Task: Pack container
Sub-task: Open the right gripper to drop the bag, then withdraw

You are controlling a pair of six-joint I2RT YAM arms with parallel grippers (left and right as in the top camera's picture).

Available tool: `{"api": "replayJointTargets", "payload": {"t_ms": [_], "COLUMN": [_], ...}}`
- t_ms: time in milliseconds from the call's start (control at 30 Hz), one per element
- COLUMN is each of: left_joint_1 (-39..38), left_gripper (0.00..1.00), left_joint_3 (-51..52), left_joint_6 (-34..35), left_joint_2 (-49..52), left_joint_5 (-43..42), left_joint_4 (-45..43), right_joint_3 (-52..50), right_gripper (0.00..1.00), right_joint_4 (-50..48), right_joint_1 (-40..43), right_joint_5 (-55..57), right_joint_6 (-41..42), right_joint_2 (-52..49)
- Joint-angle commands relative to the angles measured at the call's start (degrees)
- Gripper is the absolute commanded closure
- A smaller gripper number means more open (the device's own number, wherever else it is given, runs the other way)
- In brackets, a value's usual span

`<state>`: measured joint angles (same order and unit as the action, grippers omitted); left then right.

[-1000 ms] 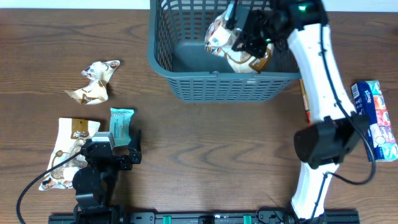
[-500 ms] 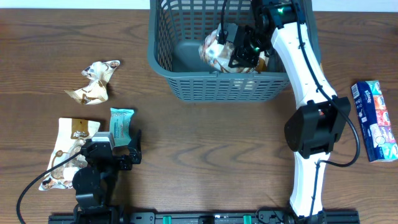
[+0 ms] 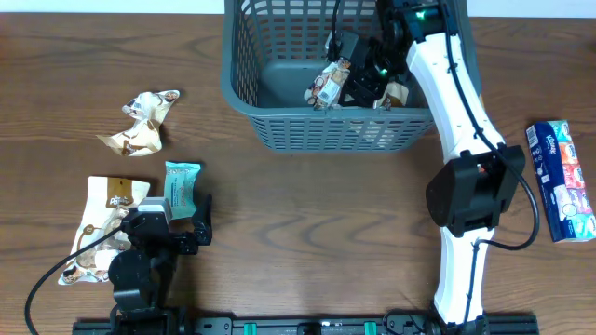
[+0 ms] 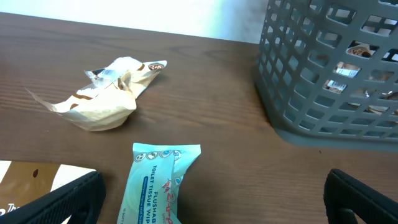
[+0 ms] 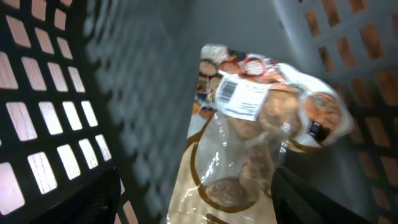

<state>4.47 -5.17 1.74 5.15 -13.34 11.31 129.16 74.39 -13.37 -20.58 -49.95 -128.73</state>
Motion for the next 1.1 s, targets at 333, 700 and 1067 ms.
{"api": "replayJointTargets", "payload": {"t_ms": [333,700,1067], "left_joint_1": [0.28,0.28,0.28], "left_gripper": [0.01,0.01,0.01], "left_joint_3": [1.46,1.46,1.46], "left_joint_6": [0.74,0.74,0.72], "left_joint_2": [0.07,0.07,0.07], "left_joint_5": [-0.59,-0.59,-0.57], "left_joint_4": [0.13,0.11,0.11], "right_joint_3": [26.99,27.04,11.78], "right_gripper": [0.13,0.12,0.08], "right_joint_4": [-5.51,10.69,13.49], "right_joint_1": [8.41,30.16,32.00], "right_joint_5": [4.76,9.62,10.71], "right_joint_6": [25.55,41.13,37.35], "right_joint_2": [11.56,11.80,10.62]}}
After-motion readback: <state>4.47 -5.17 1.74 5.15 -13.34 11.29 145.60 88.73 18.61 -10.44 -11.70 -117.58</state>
